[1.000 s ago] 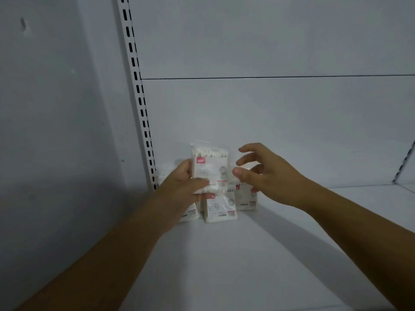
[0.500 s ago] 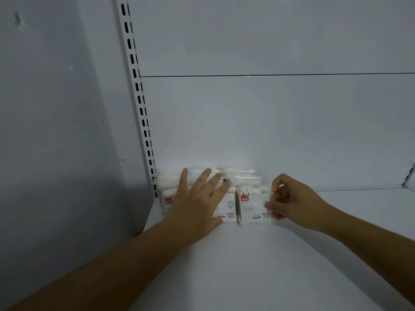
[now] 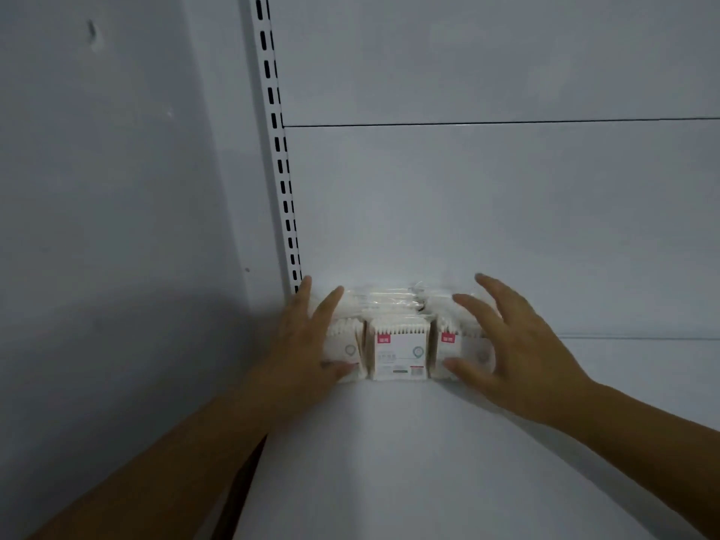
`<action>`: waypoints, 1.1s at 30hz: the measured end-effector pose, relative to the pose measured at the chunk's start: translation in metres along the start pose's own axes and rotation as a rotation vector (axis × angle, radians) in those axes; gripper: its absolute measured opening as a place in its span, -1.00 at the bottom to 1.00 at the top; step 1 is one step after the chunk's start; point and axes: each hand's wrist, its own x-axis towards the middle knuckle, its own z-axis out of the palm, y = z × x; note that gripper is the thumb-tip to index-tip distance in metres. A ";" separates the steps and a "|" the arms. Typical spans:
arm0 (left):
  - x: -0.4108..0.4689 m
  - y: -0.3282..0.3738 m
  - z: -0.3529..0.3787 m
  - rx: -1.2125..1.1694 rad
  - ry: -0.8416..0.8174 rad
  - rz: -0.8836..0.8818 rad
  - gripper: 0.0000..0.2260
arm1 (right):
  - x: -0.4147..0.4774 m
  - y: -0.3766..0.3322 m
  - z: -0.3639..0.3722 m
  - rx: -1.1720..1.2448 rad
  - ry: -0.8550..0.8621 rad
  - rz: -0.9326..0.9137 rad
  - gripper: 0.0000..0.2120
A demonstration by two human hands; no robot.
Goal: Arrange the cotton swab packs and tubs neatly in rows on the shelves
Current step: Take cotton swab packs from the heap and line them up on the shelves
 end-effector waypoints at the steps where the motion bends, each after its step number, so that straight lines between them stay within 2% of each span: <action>1: 0.002 -0.004 0.003 -0.015 -0.028 0.032 -0.17 | 0.004 -0.006 0.008 -0.077 -0.032 -0.056 -0.27; 4: 0.010 -0.010 0.004 0.153 -0.076 0.083 -0.25 | 0.016 -0.016 0.025 -0.283 -0.136 -0.183 -0.34; 7: 0.016 -0.013 -0.003 0.366 -0.089 0.087 -0.26 | 0.025 -0.014 0.030 -0.345 -0.211 -0.210 -0.39; 9: 0.017 -0.014 -0.005 0.428 -0.034 0.177 -0.22 | 0.026 -0.012 0.030 -0.361 -0.256 -0.201 -0.40; 12: 0.020 -0.018 -0.006 0.419 -0.043 0.217 -0.17 | 0.025 -0.016 0.030 -0.393 -0.300 -0.164 -0.38; 16: 0.019 -0.012 -0.016 0.421 -0.141 0.092 -0.11 | 0.021 -0.020 0.020 -0.407 -0.311 -0.137 -0.30; 21: 0.013 0.014 -0.043 0.283 -0.100 0.075 -0.15 | 0.010 -0.030 -0.010 -0.334 -0.244 -0.066 -0.29; 24: 0.017 0.066 -0.046 0.178 -0.143 0.225 -0.30 | -0.007 -0.011 -0.044 -0.292 -0.239 0.048 -0.28; 26: 0.023 0.114 -0.041 0.126 -0.247 0.353 -0.37 | -0.024 0.015 -0.075 -0.338 -0.327 0.121 -0.32; 29: 0.037 0.186 -0.029 0.203 -0.432 0.464 -0.38 | -0.060 0.059 -0.134 -0.385 -0.485 0.278 -0.36; 33: 0.042 0.323 -0.011 0.298 -0.530 0.486 -0.31 | -0.144 0.119 -0.243 -0.373 -0.467 0.559 -0.37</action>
